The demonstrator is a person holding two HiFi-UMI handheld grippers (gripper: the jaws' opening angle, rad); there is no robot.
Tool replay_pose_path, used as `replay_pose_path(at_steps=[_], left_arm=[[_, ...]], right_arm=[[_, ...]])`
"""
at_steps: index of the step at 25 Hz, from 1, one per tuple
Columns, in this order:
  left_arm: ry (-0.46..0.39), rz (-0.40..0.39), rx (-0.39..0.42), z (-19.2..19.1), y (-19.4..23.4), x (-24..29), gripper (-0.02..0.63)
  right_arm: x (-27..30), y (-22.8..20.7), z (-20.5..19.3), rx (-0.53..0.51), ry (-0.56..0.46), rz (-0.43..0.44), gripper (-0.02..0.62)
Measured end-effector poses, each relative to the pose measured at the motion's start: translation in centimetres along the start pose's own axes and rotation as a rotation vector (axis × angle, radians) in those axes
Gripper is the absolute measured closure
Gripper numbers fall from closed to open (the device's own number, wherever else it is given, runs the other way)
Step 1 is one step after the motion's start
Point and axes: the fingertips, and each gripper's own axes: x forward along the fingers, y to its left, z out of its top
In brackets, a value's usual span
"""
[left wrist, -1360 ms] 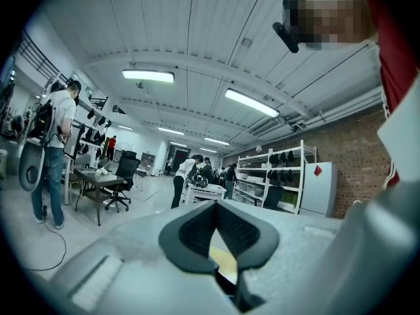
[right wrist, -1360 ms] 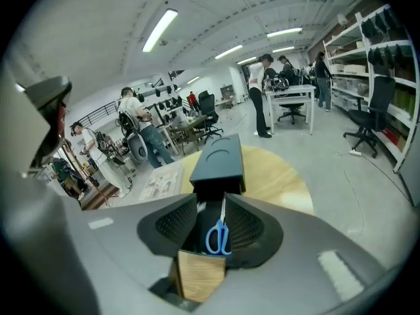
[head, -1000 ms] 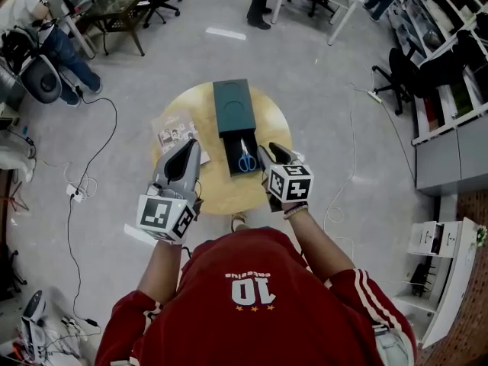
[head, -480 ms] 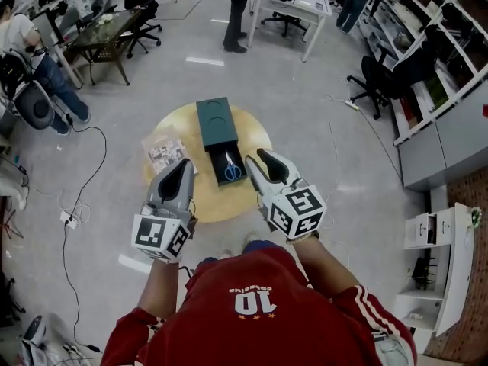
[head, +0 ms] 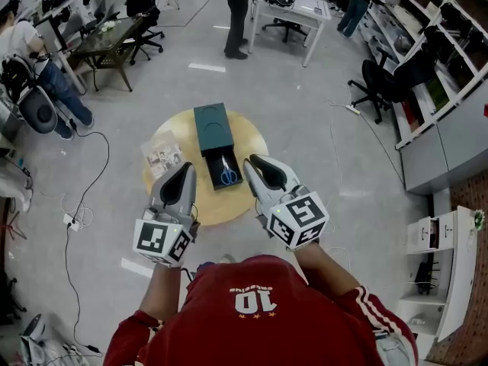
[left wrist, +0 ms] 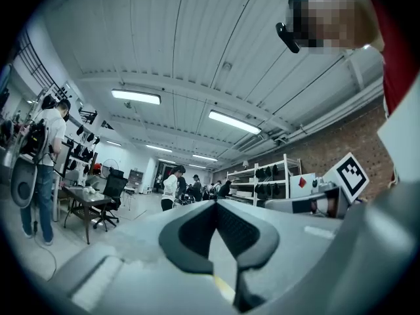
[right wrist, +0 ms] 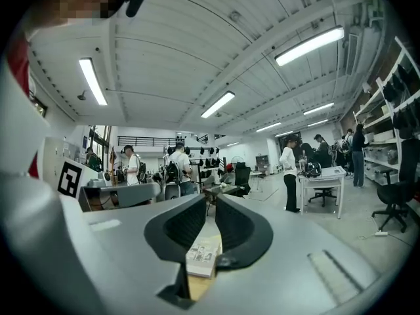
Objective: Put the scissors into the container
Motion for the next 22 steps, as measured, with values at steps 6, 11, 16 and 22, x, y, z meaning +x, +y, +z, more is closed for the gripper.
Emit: replay_pose_path(at_steps=[6,11,16,22], left_arm=[[-0.016,-0.012,0.009,0.5,-2.1,1.3,0.604],[-0.021,-0.025,0.012,0.5,-3.5,2.0,0.604],[-0.018,-0.027,0.034,0.6,-4.8,2.4,0.604],[-0.018,-0.013,0.051,0.7,-5.1,2.3,0.604]], right_arm=[[-1.8,-1.2,0.7,0.005,-0.019,-0.002,0.572],[-2.9,-1.3,1.4,0.005,-0.061,0.010,0.594],[-3.7,-1.9,1.6,0.016,-0.062,0.015,0.595],[-3.8,-2.0,1.6,0.036,-0.057,0.033,0.595]])
